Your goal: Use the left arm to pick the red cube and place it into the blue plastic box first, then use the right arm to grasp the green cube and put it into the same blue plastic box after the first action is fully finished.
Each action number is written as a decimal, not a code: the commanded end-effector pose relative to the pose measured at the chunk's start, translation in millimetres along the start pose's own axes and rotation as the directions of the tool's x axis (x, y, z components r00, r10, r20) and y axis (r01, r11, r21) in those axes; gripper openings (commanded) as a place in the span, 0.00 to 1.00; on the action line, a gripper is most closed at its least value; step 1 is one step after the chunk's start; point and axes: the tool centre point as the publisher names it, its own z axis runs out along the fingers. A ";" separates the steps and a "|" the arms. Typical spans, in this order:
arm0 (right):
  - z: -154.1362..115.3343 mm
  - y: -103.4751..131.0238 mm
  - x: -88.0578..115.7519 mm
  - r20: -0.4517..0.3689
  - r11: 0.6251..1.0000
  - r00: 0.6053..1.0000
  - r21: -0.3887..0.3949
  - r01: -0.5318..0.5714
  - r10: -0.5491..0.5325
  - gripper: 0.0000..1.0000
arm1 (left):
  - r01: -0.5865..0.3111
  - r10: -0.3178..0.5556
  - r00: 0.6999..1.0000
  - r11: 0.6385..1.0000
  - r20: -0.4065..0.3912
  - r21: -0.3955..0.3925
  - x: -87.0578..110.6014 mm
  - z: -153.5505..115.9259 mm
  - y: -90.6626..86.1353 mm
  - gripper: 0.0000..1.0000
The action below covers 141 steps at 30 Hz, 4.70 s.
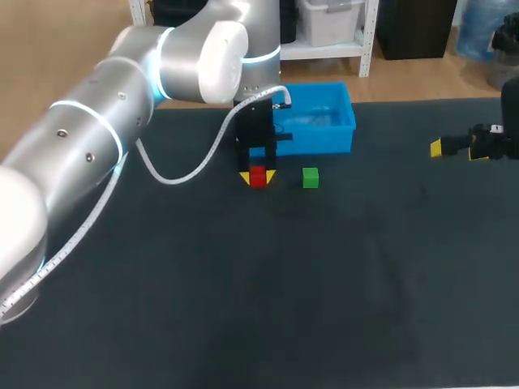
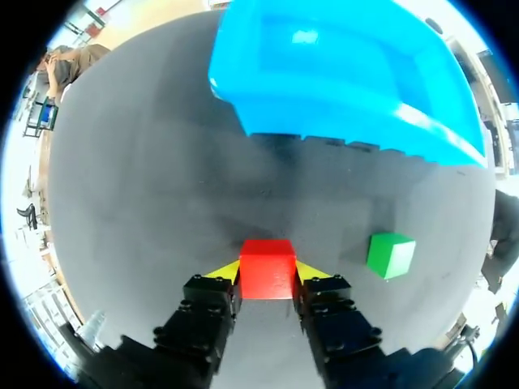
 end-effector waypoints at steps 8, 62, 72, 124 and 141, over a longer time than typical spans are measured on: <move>0.1 0.0 -0.2 -0.001 1.000 1.000 0.001 0.000 0.000 1.00 | 0.001 0.000 0.997 1.000 -0.079 0.008 -2.0 -16.0 5.1 0.00; 0.1 0.0 -0.2 -0.001 1.000 1.000 0.001 0.000 0.000 1.00 | -0.172 0.121 0.954 0.970 0.273 0.171 -6.6 -105.1 21.0 0.00; 0.1 0.0 -0.2 -0.001 1.000 1.000 0.001 0.000 0.000 1.00 | -0.220 0.139 0.928 0.953 0.347 0.209 -2.5 -122.4 25.9 0.00; 0.1 0.0 -0.2 -0.001 1.000 1.000 0.001 0.000 0.000 1.00 | -0.445 0.326 0.762 0.891 0.559 0.088 -56.3 -165.1 -15.2 0.00; 0.1 0.0 -0.2 -0.001 1.000 1.000 0.001 0.000 0.000 1.00 | -0.444 0.343 0.757 0.895 0.557 0.052 -86.4 -162.8 -27.5 0.00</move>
